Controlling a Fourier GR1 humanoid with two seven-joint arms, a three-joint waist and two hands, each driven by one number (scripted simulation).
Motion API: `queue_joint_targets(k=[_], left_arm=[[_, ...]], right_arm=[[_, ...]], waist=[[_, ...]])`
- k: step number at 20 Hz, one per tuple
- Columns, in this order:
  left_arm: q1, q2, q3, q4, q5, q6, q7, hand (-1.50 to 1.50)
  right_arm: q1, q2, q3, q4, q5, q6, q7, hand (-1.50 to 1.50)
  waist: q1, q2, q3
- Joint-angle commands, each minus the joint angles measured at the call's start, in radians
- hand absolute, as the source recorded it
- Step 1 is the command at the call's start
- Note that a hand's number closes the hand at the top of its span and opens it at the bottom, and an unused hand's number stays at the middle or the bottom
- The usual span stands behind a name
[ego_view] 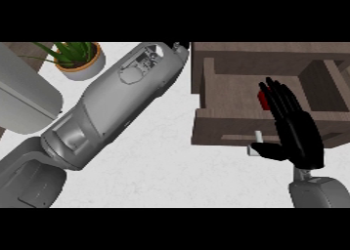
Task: Pick up the can, place it into the drawer and close the drawer
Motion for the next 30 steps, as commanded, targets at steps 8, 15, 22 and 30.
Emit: queue_joint_targets(k=[8, 15, 22, 30], left_arm=[[0.139, 0.133, -0.039, -0.26, -0.078, 0.034, 0.132, -1.5], [0.207, 0.277, -0.023, -0.39, -0.064, -0.048, 0.201, -1.5], [0.265, 0.337, 0.002, -0.447, -0.074, -0.069, 0.23, -1.5], [0.411, 0.385, -0.024, -0.64, -0.111, -0.049, 0.246, -1.5]], right_arm=[[-0.148, 0.043, -0.045, 0.382, 0.107, -0.209, -0.05, -1.5], [-0.298, 0.033, -0.126, 0.626, 0.133, -0.325, -0.071, -1.5], [-0.477, 0.041, -0.19, 0.854, 0.162, -0.469, -0.081, -1.5], [-0.733, 0.003, -0.27, 1.094, 0.188, -0.535, -0.03, -1.5]], waist=[[0.009, 0.0, 0.001], [0.04, 0.005, 0.001], [0.037, 0.016, 0.002], [0.061, 0.016, 0.001]])
